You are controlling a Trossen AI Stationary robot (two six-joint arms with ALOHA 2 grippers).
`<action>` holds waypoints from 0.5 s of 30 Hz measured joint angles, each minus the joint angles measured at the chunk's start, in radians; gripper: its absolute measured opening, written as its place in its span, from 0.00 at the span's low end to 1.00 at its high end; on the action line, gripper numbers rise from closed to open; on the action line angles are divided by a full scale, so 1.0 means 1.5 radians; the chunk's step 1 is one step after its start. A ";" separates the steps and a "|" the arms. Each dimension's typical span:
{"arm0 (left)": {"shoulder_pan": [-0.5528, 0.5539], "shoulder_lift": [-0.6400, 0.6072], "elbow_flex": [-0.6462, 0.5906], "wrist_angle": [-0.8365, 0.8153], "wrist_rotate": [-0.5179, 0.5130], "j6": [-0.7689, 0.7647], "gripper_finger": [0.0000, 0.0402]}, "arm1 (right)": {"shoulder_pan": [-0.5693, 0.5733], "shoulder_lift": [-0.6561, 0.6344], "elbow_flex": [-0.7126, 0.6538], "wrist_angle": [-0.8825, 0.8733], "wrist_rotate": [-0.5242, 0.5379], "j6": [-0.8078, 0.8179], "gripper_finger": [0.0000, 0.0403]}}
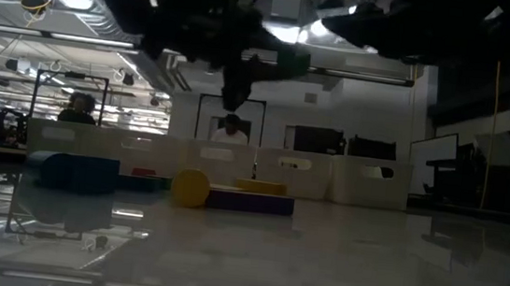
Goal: Sort blocks
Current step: Put the green block into the right white bin
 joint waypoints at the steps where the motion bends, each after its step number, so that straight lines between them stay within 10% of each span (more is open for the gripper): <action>1: 0.000 0.000 0.005 0.010 0.008 -0.008 0.29 | 0.006 0.001 0.000 -0.001 0.033 -0.001 0.56; 15: -0.017 0.000 0.052 0.038 0.015 -0.015 0.29 | 0.011 0.000 0.000 0.009 0.021 0.005 0.56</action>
